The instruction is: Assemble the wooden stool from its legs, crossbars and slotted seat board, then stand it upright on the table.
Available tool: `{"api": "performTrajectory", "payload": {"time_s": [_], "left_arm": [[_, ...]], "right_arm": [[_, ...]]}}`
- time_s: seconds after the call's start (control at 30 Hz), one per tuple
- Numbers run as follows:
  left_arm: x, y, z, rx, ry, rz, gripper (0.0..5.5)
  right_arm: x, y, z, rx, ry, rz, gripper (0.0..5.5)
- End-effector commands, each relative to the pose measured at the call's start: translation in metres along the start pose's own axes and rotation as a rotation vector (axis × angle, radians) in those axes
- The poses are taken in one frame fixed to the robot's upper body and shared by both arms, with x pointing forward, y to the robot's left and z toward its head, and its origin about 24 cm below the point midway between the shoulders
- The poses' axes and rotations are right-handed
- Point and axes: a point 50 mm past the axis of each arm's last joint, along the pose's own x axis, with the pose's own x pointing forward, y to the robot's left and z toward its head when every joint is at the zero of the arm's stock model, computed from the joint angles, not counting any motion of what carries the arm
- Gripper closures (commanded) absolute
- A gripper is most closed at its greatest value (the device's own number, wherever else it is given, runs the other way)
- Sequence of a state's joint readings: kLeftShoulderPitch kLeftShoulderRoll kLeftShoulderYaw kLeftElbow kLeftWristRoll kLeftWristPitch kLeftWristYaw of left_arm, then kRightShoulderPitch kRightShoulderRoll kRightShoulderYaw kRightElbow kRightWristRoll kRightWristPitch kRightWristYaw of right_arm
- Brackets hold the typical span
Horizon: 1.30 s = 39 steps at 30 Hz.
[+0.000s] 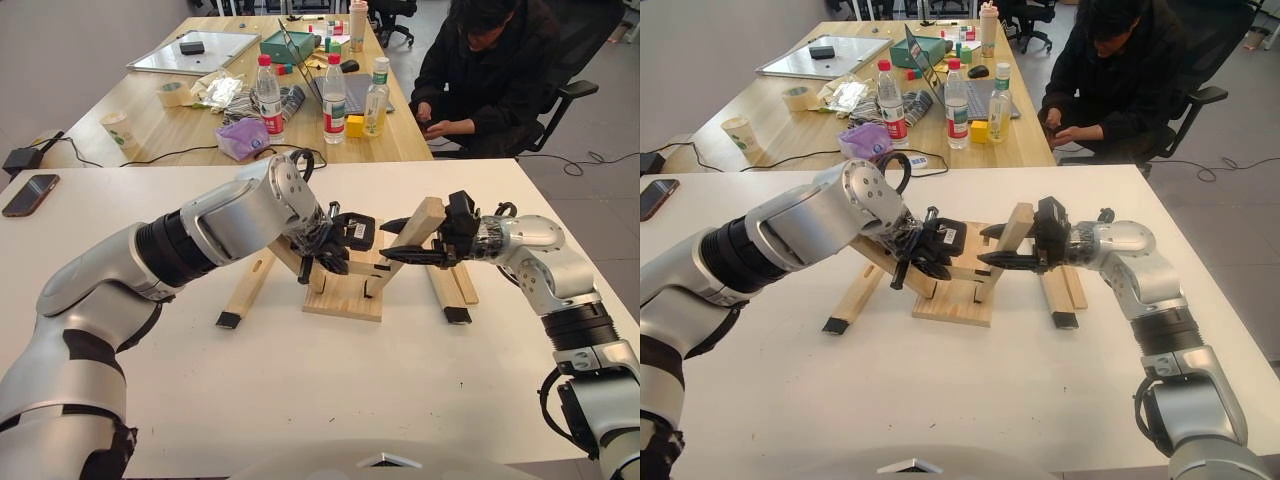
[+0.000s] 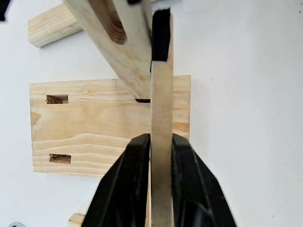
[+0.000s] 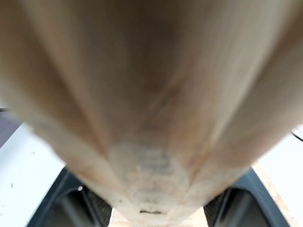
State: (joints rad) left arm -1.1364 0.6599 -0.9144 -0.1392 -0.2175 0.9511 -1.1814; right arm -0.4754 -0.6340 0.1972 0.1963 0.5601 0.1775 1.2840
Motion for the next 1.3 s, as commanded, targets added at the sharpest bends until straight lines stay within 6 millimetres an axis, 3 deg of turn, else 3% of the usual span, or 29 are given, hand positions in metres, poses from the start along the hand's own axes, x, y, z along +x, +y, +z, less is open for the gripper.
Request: {"api": "performTrajectory", "payload": {"time_s": [0.03, 0.67, 1.07, 1.3], "left_arm": [[-0.009, 0.006, -0.08, -0.31, 0.205, 0.068, 5.04], [-0.019, 0.008, -0.111, -0.417, 0.199, 0.118, 5.04], [-0.016, 0.009, -0.114, -0.448, 0.191, 0.116, 5.05], [-0.018, 0.008, -0.112, -0.456, 0.172, 0.108, 5.05]], "right_arm": [[-0.037, 0.018, -0.061, 0.194, 0.318, -0.081, 3.45], [-0.048, 0.026, -0.069, 0.237, 0.334, -0.132, 3.45], [-0.044, 0.031, -0.068, 0.199, 0.338, -0.096, 3.45], [-0.038, 0.036, -0.072, 0.149, 0.436, -0.058, 3.45]]}}
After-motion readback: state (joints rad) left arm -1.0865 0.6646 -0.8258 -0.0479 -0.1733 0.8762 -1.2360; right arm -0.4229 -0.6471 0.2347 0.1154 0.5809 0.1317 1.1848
